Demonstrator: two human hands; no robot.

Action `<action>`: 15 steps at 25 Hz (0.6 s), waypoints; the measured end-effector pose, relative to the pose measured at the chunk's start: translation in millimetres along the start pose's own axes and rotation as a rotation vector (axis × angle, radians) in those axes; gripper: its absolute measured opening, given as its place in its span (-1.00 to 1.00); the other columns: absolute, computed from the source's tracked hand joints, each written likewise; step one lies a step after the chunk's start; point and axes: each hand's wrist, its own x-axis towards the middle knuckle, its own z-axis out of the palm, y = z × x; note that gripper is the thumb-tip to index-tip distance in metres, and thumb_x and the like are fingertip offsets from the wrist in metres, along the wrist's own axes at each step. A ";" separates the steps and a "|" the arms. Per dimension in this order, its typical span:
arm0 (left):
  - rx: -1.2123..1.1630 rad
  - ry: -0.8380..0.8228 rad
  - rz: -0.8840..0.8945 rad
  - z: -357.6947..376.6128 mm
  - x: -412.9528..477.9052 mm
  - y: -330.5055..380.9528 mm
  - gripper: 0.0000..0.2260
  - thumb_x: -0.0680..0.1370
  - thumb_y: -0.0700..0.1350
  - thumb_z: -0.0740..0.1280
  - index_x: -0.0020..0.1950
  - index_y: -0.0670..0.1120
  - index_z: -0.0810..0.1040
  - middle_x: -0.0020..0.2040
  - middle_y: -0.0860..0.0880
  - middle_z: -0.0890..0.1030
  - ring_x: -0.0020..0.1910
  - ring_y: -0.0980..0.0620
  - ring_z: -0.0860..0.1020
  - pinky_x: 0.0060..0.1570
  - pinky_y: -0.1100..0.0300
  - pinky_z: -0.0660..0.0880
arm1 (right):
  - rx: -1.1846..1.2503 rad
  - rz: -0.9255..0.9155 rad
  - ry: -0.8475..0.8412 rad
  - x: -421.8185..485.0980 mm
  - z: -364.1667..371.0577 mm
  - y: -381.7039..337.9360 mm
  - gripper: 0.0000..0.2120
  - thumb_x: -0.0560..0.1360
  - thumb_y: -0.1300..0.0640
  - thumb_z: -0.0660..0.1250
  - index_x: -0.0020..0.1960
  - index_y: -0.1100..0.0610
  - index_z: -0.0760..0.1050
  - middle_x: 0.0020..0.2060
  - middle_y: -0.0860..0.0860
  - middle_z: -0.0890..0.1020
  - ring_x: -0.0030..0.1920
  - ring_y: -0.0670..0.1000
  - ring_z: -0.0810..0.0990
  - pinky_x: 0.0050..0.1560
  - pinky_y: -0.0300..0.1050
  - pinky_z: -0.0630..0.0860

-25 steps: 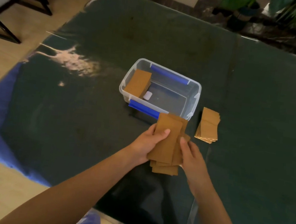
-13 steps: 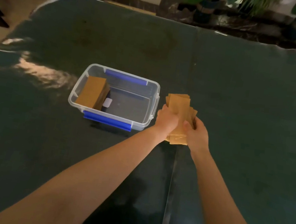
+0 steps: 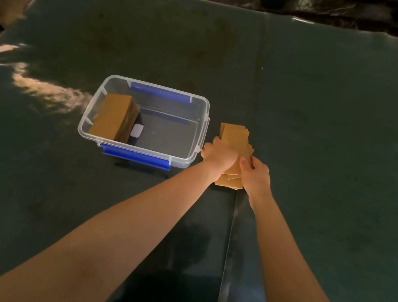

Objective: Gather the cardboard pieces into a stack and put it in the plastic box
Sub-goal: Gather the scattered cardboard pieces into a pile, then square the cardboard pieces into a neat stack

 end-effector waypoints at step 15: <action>-0.375 -0.214 0.000 -8.3 -55.0 -44.8 -0.46 0.43 0.03 0.38 0.33 -0.05 0.26 0.20 -0.08 0.47 -0.03 -0.03 0.45 -0.10 0.07 0.38 | 0.356 -0.024 -0.097 -68.8 6.8 33.8 -0.65 0.58 0.05 0.19 0.35 0.04 0.42 0.14 -0.04 0.60 0.07 -0.06 0.58 -0.08 -0.21 0.48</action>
